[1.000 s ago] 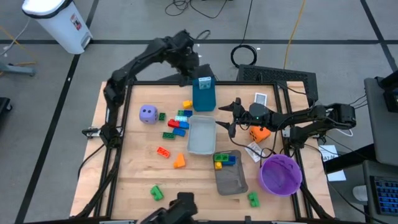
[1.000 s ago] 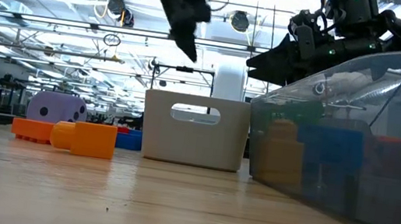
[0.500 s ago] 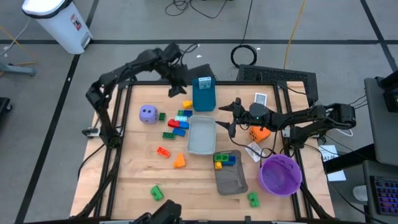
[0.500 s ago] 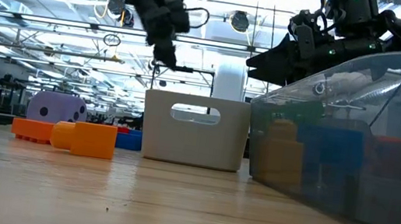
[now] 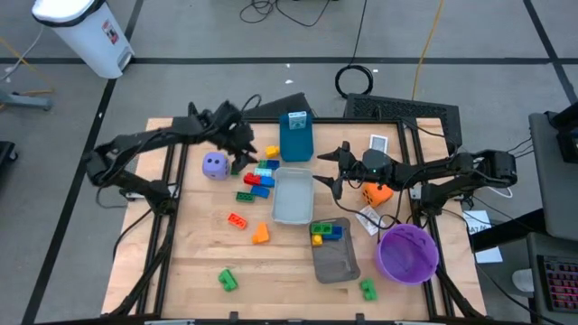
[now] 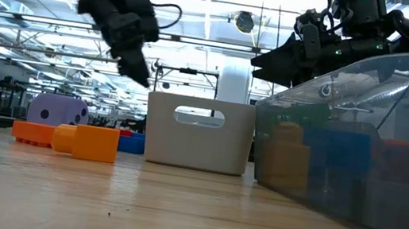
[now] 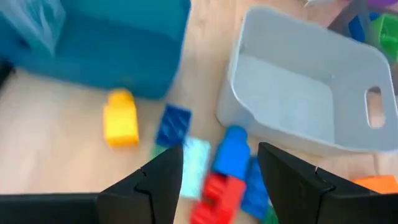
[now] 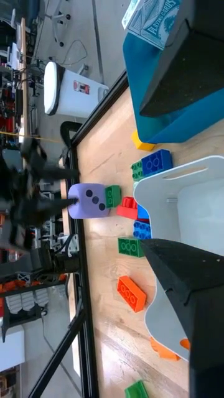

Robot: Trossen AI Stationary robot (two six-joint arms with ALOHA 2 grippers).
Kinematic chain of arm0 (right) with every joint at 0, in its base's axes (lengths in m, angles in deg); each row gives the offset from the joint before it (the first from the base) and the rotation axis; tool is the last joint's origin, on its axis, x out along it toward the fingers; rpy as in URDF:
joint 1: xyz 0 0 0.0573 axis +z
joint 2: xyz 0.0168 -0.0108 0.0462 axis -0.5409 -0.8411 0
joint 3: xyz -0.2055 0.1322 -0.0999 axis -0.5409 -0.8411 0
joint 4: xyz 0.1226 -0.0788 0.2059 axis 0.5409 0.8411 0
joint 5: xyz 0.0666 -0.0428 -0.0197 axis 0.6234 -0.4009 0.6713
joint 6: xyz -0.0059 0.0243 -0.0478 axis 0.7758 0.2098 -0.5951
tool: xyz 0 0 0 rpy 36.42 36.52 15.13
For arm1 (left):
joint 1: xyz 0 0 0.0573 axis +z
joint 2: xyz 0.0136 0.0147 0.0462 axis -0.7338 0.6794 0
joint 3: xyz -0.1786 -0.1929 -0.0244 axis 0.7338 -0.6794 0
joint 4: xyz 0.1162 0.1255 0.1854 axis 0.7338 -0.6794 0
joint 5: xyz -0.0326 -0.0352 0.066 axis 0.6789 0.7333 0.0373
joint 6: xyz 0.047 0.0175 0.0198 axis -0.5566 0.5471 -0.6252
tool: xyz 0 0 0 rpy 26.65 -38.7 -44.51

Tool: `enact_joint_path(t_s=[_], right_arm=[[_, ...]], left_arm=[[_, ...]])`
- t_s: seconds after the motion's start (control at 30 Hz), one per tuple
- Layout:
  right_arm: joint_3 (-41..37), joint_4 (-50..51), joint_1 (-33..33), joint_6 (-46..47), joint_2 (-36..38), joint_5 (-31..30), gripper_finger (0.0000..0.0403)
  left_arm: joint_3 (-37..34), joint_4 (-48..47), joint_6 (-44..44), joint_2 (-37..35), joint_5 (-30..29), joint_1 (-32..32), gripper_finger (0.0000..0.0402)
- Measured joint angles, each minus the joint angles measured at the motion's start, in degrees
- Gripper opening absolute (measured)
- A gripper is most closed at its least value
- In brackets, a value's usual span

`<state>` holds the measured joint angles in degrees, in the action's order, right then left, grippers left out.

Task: Pick & Place Toys
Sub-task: Put the dark green game piece into the black bin

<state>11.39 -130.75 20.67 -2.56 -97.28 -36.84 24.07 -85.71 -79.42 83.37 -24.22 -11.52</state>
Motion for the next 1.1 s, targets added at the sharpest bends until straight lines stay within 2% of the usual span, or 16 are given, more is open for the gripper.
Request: enact_joint_path(t_s=[0.2,0.5,0.67,0.8,0.97,1.1], right_arm=[[0.00,-1.35,0.02,0.11,0.00,0.02,0.0325],[0.00,-1.49,0.12,4.60,0.00,0.37,0.0325],[0.00,-0.20,1.49,6.32,0.00,0.31,0.0325],[0.00,0.97,3.18,6.03,-0.02,0.33,0.0325],[0.00,0.95,4.53,5.90,-0.02,0.32,0.0325],[0.00,0.62,4.70,5.90,-0.02,0.31,0.0325]], left_arm=[[-7.86,0.48,9.00,-9.93,-12.28,-7.99,0.0216],[-10.11,-6.93,19.14,-17.52,-25.86,-22.24,0.0216],[-10.20,-12.67,27.25,-17.78,-31.36,-30.00,0.0216],[-10.18,-13.37,31.85,-16.39,-33.60,-36.43,0.0216],[-10.18,-13.74,33.57,-13.51,-37.57,-43.11,0.0216],[-10.18,-12.48,32.27,-9.86,-40.93,-45.43,0.0216]])
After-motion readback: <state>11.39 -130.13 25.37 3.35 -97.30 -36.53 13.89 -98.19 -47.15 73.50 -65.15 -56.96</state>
